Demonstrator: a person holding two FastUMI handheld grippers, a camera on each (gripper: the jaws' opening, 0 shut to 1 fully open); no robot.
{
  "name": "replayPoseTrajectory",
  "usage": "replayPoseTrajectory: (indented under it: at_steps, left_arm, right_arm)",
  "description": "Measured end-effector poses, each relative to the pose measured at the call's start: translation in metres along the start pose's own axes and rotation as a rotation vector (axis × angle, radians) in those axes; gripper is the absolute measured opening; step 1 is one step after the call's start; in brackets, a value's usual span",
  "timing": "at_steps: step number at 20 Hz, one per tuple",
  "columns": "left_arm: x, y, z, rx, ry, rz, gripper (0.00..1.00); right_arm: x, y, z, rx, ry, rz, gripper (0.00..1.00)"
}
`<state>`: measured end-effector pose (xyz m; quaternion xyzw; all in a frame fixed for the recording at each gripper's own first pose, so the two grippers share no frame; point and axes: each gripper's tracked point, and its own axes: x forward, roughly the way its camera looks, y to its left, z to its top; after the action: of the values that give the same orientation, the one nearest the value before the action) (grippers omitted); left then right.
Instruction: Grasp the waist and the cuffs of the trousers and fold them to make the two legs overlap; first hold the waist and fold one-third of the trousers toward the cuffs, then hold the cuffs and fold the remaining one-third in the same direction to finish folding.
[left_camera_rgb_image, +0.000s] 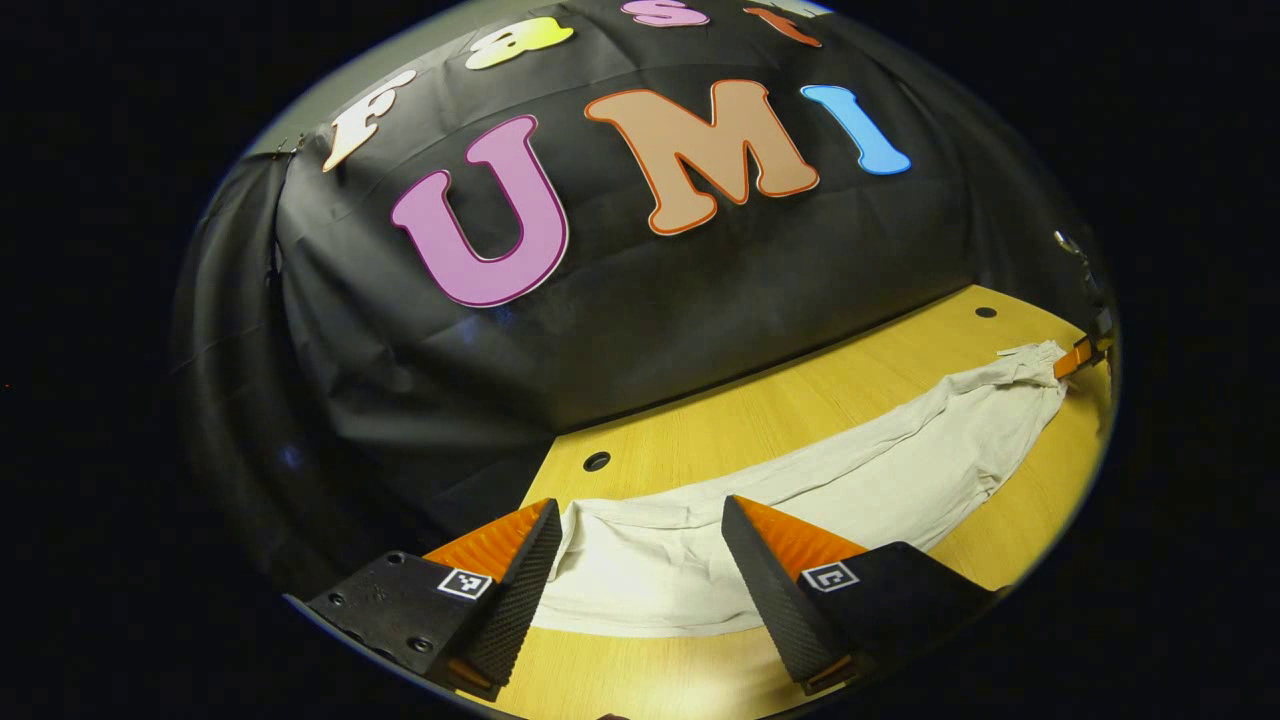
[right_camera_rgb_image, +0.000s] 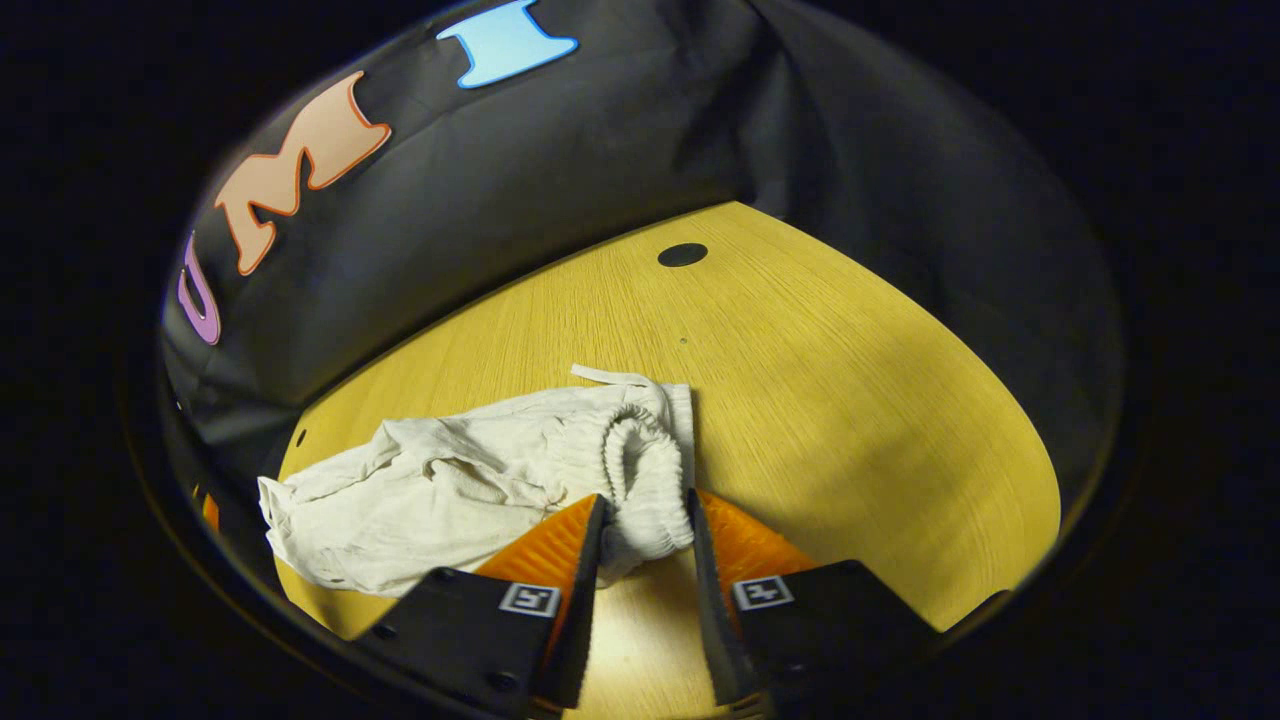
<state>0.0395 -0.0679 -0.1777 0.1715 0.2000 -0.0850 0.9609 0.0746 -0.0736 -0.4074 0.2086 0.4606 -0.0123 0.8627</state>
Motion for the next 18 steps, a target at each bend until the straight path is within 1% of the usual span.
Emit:
replayPoseTrajectory:
  at_steps: [1,2,4,5,7,11,15,18]
  left_arm:
    - [-0.002,-0.002,0.001,-0.003,-0.002,0.001,0.96]
    - [-0.004,-0.004,0.003,-0.005,-0.006,0.004,0.96]
    - [-0.012,-0.005,0.006,-0.009,-0.013,0.014,0.96]
    - [-0.017,-0.005,0.007,-0.009,-0.017,0.021,0.96]
    - [-0.026,-0.003,0.007,-0.004,-0.021,0.042,0.96]
    - [-0.033,0.007,0.009,-0.025,-0.037,0.063,0.96]
    - [-0.028,0.017,0.006,-0.04,-0.045,0.046,0.96]
    - [-0.025,0.028,0.001,-0.04,-0.047,0.03,0.96]
  right_arm:
    - [0.0,0.002,0.005,-0.007,-0.027,-0.004,0.32]
    - [0.002,0.0,0.007,-0.027,-0.044,-0.011,0.09]
    - [-0.008,0.0,0.008,-0.083,-0.065,-0.005,0.09]
    - [-0.014,0.001,0.013,-0.094,-0.082,0.011,0.09]
    - [-0.024,0.005,0.021,-0.078,-0.107,0.056,0.09]
    - [-0.035,0.016,0.037,-0.008,-0.12,0.11,0.09]
    - [-0.056,0.043,0.049,0.063,-0.147,0.156,0.09]
    - [-0.066,0.064,0.057,0.058,-0.182,0.184,0.09]
